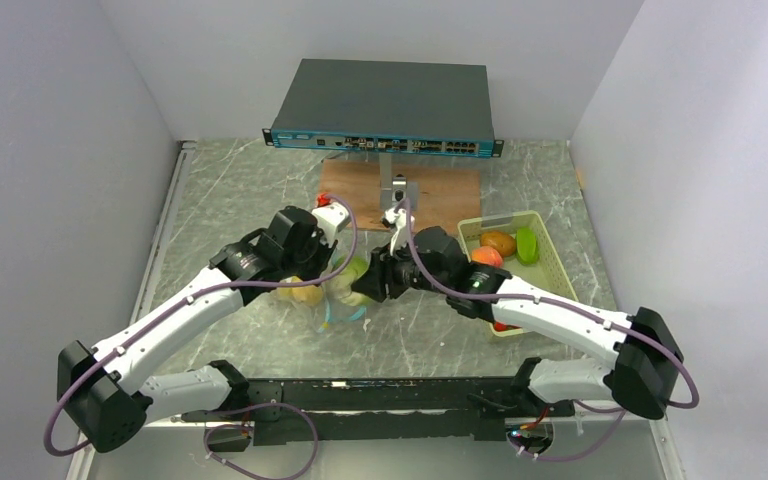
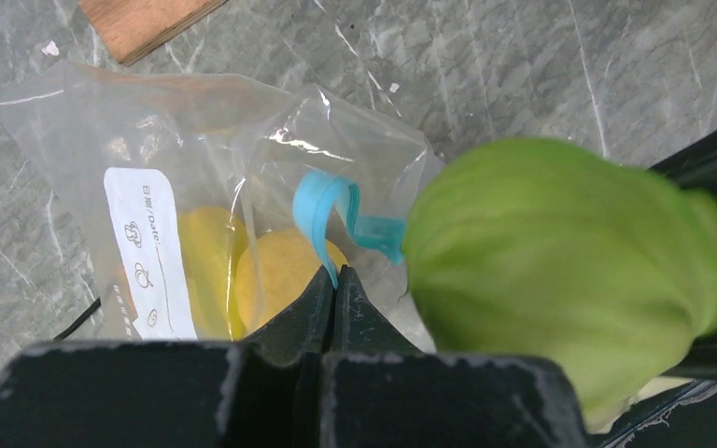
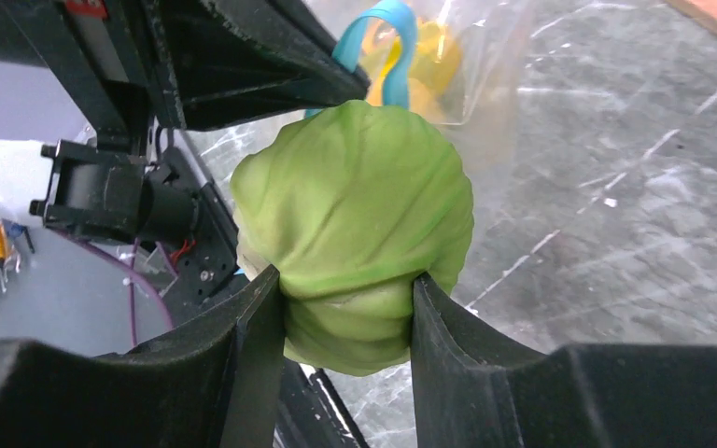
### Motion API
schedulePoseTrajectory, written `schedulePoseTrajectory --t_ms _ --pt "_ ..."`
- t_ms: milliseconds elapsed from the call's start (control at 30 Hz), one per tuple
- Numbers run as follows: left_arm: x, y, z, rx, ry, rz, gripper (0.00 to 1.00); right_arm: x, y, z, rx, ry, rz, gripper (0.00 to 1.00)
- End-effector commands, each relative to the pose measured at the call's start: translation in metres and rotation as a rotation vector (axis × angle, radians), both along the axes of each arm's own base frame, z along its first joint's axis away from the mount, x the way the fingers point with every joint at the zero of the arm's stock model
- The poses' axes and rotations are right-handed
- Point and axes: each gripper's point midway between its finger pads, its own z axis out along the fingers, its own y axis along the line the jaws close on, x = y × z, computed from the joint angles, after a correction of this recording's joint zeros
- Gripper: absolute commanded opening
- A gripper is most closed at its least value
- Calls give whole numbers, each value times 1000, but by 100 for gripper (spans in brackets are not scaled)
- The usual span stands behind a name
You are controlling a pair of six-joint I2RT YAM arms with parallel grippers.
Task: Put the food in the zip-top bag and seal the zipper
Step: Place the fake vegetable in the zipper food storage bag.
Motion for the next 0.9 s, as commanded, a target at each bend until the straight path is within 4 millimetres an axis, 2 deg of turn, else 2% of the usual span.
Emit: schedulePoseTrajectory --t_ms 0,67,233,333,500,633,767,867 --pt "4 -3 24 -39 -69 -6 0 -9 29 43 140 -101 94 0" --pt "4 -3 24 -36 -66 -7 0 -12 31 44 138 -111 106 0" --pt "4 -3 23 -37 -62 -8 0 -12 14 56 106 -203 61 0" --pt "3 -3 24 -40 -65 -9 0 -22 19 57 119 -190 124 0" --pt "4 -3 23 -39 -67 -9 0 -35 32 41 135 -114 182 0" --pt "4 -3 22 -37 -65 -7 0 -9 23 23 72 -109 14 0" --pt "2 -6 21 -44 -55 -22 0 10 20 25 70 -129 -88 0" --pt "2 -7 23 -53 -63 -25 0 20 21 16 43 -109 -147 0"
